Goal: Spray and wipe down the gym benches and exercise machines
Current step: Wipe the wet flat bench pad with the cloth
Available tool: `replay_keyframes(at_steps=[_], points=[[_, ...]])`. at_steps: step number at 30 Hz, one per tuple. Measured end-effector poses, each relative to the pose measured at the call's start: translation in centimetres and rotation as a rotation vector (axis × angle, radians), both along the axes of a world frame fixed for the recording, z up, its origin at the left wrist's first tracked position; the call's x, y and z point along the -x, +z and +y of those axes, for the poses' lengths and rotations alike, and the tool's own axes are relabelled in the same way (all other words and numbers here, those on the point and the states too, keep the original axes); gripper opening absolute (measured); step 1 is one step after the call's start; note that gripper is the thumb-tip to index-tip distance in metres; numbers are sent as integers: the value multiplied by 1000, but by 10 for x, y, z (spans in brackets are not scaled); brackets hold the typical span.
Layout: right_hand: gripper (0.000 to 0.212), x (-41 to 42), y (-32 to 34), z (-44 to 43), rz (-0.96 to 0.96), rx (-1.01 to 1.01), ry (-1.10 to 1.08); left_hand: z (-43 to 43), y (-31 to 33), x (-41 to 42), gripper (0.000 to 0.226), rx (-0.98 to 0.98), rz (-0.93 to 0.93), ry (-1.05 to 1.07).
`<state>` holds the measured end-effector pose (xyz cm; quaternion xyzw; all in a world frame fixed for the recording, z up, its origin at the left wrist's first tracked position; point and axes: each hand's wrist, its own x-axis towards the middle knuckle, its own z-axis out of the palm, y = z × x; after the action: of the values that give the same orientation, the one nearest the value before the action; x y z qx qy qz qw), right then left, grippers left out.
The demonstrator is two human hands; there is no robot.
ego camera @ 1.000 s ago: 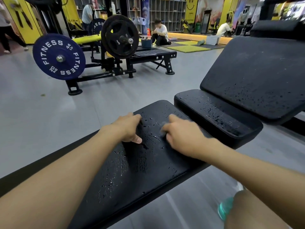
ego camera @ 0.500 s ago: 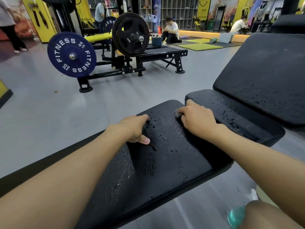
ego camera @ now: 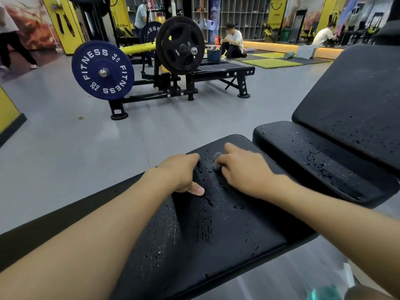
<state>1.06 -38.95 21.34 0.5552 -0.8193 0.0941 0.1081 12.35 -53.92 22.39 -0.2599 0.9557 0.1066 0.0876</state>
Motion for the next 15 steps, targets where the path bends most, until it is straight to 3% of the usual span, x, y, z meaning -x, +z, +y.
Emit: replay_keyframes(at_steps=[4, 6, 9, 13, 15], points=[[28, 42, 13, -10, -68, 86, -303, 2, 1, -2, 94, -23, 15, 8], [26, 19, 7, -23, 11, 41, -177, 1, 2, 0, 94, -18, 22, 10], [27, 6, 2, -22, -21, -22, 46, 0, 2, 1, 94, -8, 29, 9], [30, 51, 13, -34, -47, 69, -292, 2, 2, -3, 98, -24, 45, 25], [25, 31, 6, -47, 27, 31, -186, 2, 2, -3, 98, -23, 55, 31]])
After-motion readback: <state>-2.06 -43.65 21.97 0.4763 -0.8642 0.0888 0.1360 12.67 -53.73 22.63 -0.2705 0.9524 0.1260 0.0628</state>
